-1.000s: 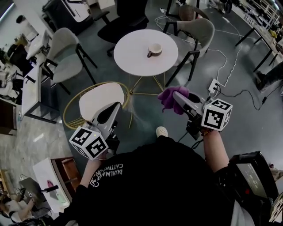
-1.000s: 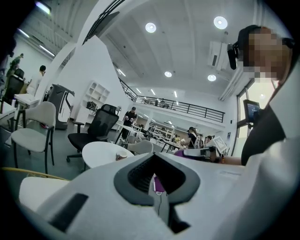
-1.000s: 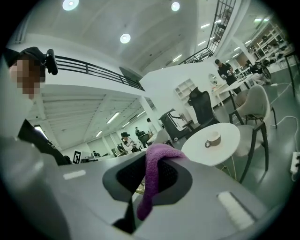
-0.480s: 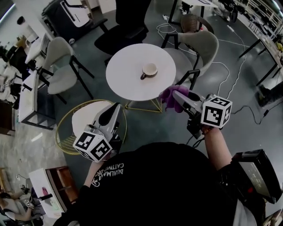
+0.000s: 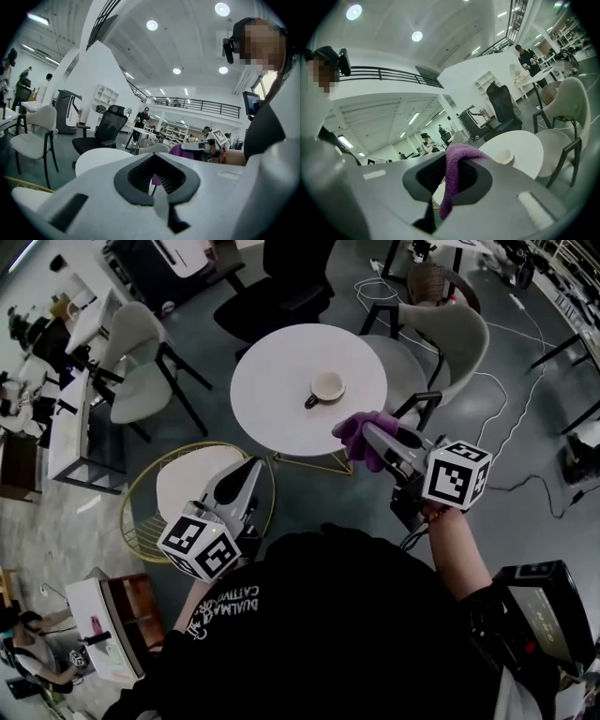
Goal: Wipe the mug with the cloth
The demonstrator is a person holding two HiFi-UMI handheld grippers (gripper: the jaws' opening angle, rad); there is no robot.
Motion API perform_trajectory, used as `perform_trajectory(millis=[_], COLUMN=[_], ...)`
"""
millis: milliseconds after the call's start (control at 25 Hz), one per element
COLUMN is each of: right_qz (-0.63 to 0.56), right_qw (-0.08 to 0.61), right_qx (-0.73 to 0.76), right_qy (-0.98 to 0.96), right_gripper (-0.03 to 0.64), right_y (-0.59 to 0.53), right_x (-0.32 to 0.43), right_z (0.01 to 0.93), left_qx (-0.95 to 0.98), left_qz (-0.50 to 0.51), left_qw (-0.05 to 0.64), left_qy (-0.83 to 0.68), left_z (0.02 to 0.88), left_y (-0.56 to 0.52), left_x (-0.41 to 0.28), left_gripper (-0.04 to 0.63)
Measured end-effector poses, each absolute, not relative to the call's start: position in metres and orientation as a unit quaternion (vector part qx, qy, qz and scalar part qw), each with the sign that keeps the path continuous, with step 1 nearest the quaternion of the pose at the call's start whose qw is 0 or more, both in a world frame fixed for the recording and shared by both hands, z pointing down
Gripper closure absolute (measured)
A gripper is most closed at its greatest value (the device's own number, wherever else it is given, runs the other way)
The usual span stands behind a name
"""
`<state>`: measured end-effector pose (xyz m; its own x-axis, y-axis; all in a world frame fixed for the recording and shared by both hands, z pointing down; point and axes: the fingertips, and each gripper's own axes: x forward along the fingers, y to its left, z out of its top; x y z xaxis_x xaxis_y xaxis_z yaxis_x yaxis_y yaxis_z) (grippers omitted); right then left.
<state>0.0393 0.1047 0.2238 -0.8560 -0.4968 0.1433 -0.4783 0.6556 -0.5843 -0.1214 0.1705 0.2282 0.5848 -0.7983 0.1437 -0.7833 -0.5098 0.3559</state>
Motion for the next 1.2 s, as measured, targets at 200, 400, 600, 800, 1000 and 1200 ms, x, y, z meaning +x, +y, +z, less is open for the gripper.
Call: perform_trajectory(millis=[200, 400, 600, 800, 1000, 1200], right_qz=[-0.329, -0.331, -0.313, -0.336, -0.347, -0.361], right_qw=[0.026, 0.039, 0.023, -0.006, 0.017, 0.035], right_qx=[-0.256, -0.261, -0.272, -0.286, -0.294, -0.303], right_qy=[0.909, 0.906, 0.91, 0.897, 0.89, 0.881], right_gripper=[0.584, 0.586, 0.584, 0.584, 0.584, 0.584], right_y=[0.101, 0.086, 0.062, 0.011, 0.004, -0.032], right_x=[0.031, 0.018, 0.005, -0.006, 0.003, 0.006], right_z=[0.249, 0.286, 0.313, 0.361, 0.39, 0.419], left_qx=[0.879, 0.897, 0.903, 0.91, 0.91, 0.914], left_qz=[0.021, 0.044, 0.036, 0.044, 0.079, 0.117], left_qw=[0.2, 0.201, 0.212, 0.226, 0.214, 0.184], left_qy=[-0.432, -0.39, -0.373, -0.346, -0.346, -0.342], left_z=[0.249, 0.277, 0.316, 0.365, 0.41, 0.452], left_y=[0.157, 0.118, 0.07, 0.01, -0.014, -0.059], left_x=[-0.111, -0.102, -0.099, -0.096, -0.085, -0.077], left_gripper=[0.596, 0.595, 0.595, 0.595, 0.486, 0.466])
